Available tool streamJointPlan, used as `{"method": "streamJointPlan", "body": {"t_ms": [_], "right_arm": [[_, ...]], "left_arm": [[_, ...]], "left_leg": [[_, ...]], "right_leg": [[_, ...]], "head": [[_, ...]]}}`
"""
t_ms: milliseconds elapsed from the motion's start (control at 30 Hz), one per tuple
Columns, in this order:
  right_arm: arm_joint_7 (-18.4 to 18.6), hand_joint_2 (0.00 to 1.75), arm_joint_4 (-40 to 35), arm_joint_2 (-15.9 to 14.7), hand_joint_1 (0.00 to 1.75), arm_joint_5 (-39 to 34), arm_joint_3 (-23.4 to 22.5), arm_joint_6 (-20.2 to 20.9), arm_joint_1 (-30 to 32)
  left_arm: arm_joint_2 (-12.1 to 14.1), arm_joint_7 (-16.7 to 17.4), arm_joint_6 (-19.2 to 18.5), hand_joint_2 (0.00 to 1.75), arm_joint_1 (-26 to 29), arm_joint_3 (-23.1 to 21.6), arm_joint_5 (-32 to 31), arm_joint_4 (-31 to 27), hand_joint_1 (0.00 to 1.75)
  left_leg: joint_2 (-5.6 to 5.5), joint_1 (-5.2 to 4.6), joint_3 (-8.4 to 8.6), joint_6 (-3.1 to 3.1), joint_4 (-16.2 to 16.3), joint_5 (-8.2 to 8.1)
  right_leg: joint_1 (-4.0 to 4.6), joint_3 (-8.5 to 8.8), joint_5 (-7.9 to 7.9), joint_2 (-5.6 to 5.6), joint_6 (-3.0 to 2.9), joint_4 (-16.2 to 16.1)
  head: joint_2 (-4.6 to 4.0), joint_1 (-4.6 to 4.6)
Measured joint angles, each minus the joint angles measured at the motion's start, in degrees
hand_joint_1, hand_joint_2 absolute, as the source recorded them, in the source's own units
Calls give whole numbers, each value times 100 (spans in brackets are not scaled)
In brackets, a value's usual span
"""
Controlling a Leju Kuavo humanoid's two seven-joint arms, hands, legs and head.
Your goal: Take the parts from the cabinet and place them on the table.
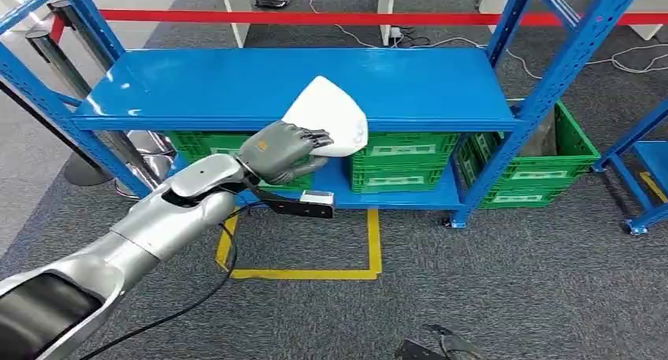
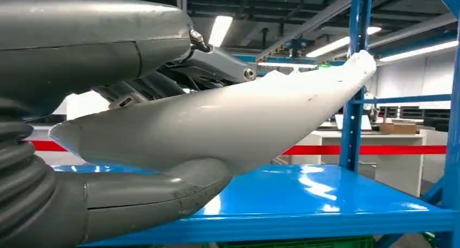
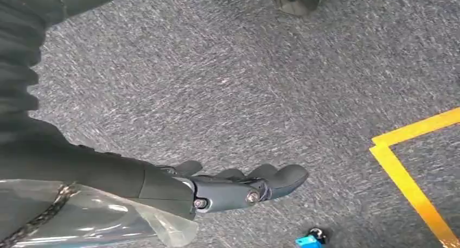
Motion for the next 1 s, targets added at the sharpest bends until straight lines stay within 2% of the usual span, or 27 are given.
{"method": "streamJointPlan", "body": {"t_ms": [167,200,233,267,333,367,400,433,467,500,533,567,600,700,733,767,800,867,900,933,967,1000], "right_arm": [[-2,175,-13,0,0,2,0,50,-4],[-2,175,-15,0,0,2,0,50,-13],[-2,175,-22,-2,0,2,0,50,-12],[-2,175,-29,-7,0,7,-2,46,-17],[9,175,-31,-13,0,17,-2,46,-16],[11,175,-31,-20,0,22,-2,46,-7],[13,175,-31,-18,0,24,-2,46,-1],[15,175,-31,-17,0,26,-2,46,2],[15,175,-31,-20,0,26,-2,44,1],[20,175,-31,-24,0,28,-2,44,-3],[24,175,-33,-37,0,33,-2,44,-5],[26,175,-37,-37,0,42,-2,46,-7],[24,175,-44,-37,0,46,-2,44,-8],[42,175,-46,-44,0,63,-2,44,3],[42,175,-46,-44,0,68,-2,44,-11],[42,175,-48,-44,0,68,-2,44,-14],[39,175,-53,-44,0,70,-2,44,-9],[46,175,-50,-48,0,70,-2,44,13],[48,175,-50,-55,0,70,-2,44,14],[48,175,-53,-55,0,70,-2,44,13],[48,175,-53,-55,0,70,-2,44,10],[48,175,-55,-55,0,72,-2,44,7]], "left_arm": [[4,4,-2,175,-1,6,-7,0,175],[7,7,-2,175,-2,15,-7,-2,175],[-2,7,0,175,-1,17,-7,-2,175],[-2,9,-2,175,-9,15,-4,-2,175],[-7,20,-7,175,-5,15,-7,0,175],[-7,20,-9,175,10,15,-7,0,175],[-7,20,-9,175,26,13,-7,0,175],[-7,20,-11,175,40,13,-7,0,175],[-7,20,-11,175,43,13,-7,0,175],[-9,20,-11,175,41,13,-7,0,175],[-15,20,-11,175,32,13,-7,0,175],[-28,20,-7,175,23,13,-7,0,175],[-33,20,-4,175,17,15,-9,0,175],[-20,17,-4,175,32,13,-7,0,175],[-2,17,-7,175,37,15,-7,0,175],[0,17,-4,175,27,15,-7,0,175],[-2,17,-4,175,17,15,-4,0,175],[-17,17,-6,175,33,9,-7,0,175],[-17,17,-7,175,43,9,-7,2,175],[-17,17,-7,175,49,9,-9,9,175],[-17,17,-7,175,48,11,-7,11,175],[-17,17,-4,175,41,11,-7,11,175]], "left_leg": [[-5,-12,-38,64,37,-9],[-9,2,-21,112,-37,33],[-12,53,13,130,-115,89],[-24,61,12,166,-139,115],[-62,66,-30,180,-138,133],[-92,66,-53,164,-135,145],[-131,72,-74,146,-128,158],[-185,82,-91,122,-121,173],[-237,99,-111,100,-105,185],[-295,121,-130,73,-80,191],[-352,140,-159,27,-36,191],[-402,113,-219,-32,4,194],[-460,113,-274,-70,56,210],[-605,138,-303,-183,-7,309],[-516,151,-323,-189,20,272],[-261,115,-393,-200,196,110],[-121,116,-552,-216,593,-140],[-37,118,-929,-218,1586,-595],[-32,118,-1007,-210,1865,-690],[-32,116,-955,-194,1844,-653],[-28,108,-785,-162,1616,-517],[4,82,-524,-111,1171,-322]], "right_leg": [[-6,4,20,-19,48,-15],[11,16,29,-27,83,-37],[-6,-63,-37,-11,96,14],[-3,-139,-226,-4,119,202],[-19,-501,-718,-1,155,1102],[-32,-691,-897,-1,177,1551],[-44,-781,-940,-2,197,1766],[-61,-718,-848,-2,211,1685],[-82,-506,-643,2,227,1328],[-109,-225,-419,31,245,834],[-158,82,-231,191,279,294],[-189,183,-385,534,319,104],[-173,194,-333,451,208,102],[-134,168,-297,267,70,165],[-157,165,-267,190,11,140],[-137,165,-256,146,-22,139],[-113,155,-248,72,-54,139],[-70,136,-245,-86,-82,142],[-51,127,-244,-162,-90,143],[-33,126,-245,-233,-96,144],[-12,127,-248,-300,-100,144],[8,132,-251,-368,-104,144]], "head": [[0,0],[0,0],[0,4],[0,11],[0,22],[0,20],[0,22],[0,20],[0,20],[0,20],[0,22],[0,28],[0,22],[0,18],[0,20],[0,-17],[0,-48],[0,-46],[0,-46],[0,-46],[0,-48],[0,-46]]}}
